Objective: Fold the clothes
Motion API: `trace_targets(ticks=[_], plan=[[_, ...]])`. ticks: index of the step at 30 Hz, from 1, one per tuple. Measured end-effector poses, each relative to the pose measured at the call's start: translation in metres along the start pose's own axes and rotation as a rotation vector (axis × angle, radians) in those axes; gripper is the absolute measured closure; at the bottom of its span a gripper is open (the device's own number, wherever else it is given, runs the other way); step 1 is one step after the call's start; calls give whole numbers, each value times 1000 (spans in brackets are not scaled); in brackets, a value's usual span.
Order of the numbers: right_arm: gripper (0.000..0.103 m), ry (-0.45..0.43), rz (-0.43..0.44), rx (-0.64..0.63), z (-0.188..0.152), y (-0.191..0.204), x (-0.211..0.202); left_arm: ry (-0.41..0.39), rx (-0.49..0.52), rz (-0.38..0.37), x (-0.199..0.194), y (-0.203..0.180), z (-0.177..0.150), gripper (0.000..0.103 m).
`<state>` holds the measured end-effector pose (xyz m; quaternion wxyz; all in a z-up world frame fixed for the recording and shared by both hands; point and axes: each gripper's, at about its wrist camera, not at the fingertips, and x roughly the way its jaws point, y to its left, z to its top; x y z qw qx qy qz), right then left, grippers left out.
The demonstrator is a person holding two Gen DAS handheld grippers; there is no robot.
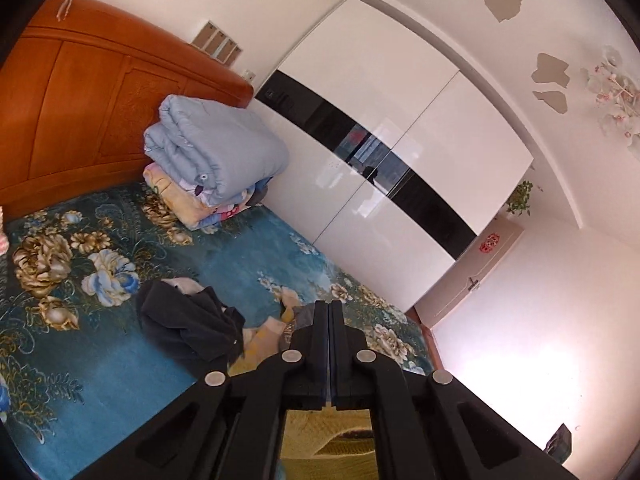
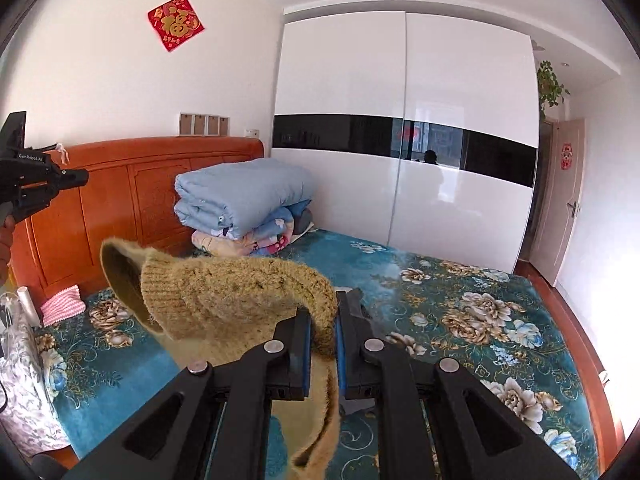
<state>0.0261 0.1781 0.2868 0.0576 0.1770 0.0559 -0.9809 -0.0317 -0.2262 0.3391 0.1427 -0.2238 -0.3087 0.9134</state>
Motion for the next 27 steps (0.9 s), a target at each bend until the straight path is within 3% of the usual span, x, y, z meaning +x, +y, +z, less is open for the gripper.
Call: trace_targets(ticks=[6,10,14,19,21,22,23,24,25,27], plan=[[93,148,27,-43,-60,20,18,197,-221,33,40,82,-96,103],[93,270,7,-97,-115,19,31,374,-374,65,92,120,-195,102],[93,340,2,-87,-155,4,29,530,-501,102,130,137,-285,102],[93,403,-21,-75,-189,-21,26,697,-516,184,164,131,-356,100],[93,417,-26,-47,-196,-33,27,744,-473,227,179,124,-358,92],[93,419,-25,-30,-197,-38,27,755,-443,239,183,121,-357,75],[93,421,-24,-14,-198,-43,27,760,-422,255,185,117,-358,48],[93,422,-21,-2,-199,-47,27,765,-402,271,187,113,-360,38],[93,423,-19,9,-200,-50,27,770,-381,287,189,109,-361,33],[93,426,-17,24,-203,-55,28,818,-382,308,192,110,-373,33]])
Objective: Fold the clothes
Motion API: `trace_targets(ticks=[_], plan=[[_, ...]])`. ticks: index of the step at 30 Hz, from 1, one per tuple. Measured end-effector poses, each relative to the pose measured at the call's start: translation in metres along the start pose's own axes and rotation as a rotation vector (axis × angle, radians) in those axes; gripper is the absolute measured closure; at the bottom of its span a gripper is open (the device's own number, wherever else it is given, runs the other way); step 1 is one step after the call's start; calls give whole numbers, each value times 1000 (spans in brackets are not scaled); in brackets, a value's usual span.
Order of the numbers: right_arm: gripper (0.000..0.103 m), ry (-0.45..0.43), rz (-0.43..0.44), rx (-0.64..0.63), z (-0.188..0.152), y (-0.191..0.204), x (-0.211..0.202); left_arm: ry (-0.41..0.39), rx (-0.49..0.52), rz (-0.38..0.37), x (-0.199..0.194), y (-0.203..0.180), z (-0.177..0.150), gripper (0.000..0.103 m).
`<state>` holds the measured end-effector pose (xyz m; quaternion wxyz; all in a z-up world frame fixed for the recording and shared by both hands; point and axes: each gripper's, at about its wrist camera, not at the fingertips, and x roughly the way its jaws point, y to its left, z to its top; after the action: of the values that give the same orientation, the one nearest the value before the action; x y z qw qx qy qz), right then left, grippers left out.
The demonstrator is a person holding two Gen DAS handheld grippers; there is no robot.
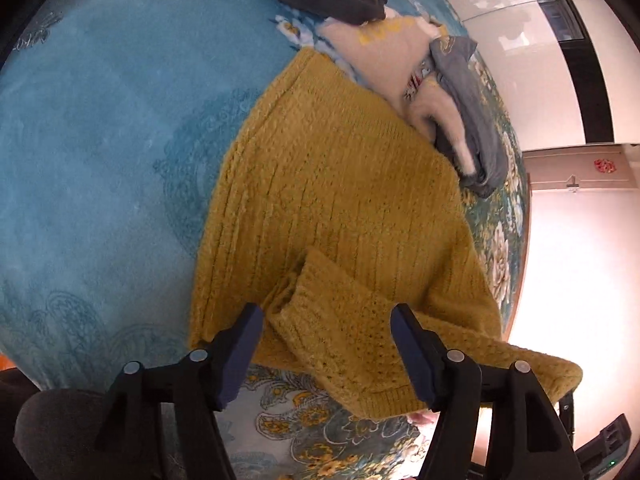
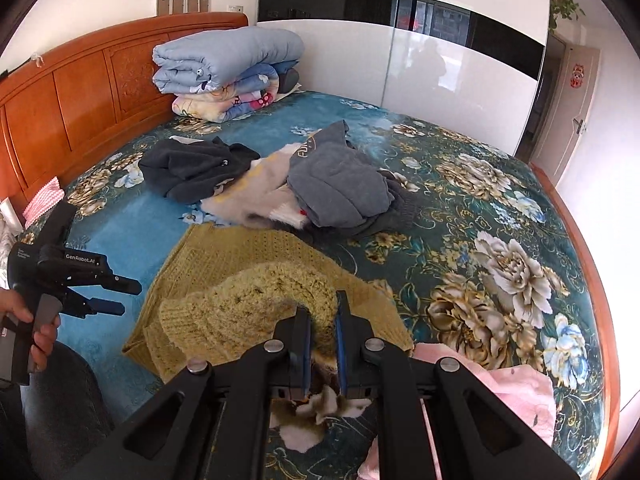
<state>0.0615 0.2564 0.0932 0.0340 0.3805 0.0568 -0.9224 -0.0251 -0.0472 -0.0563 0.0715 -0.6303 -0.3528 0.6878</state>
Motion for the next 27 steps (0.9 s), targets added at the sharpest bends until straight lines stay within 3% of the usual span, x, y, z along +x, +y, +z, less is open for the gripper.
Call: trace_targets(ticks=[5,10,12,13,14,16,20,27], plan=[[93,11,23,28,-2,-7,9,134,-140,-95,42,15,-21,33],[93,16,33,23,-3,-6,12,122,-239,-165,59,17,-31,38],[93,21,36,30,-4,-7,12,99,-257,-173,61,18,-31,61],[93,24,37,34,-5,-8,12,93,-270,-180,62,20,-31,80],[93,26,39,37,-6,-8,12,90,-277,-185,61,21,-30,92],[93,30,37,36,-7,-8,11,80,-282,-205,57,22,-28,93],[93,31,29,38,-3,-9,8,-8,-251,-269,19,13,-16,94],[93,-91,33,11,61,9,-24,-281,-98,-446,-125,-7,11,94]])
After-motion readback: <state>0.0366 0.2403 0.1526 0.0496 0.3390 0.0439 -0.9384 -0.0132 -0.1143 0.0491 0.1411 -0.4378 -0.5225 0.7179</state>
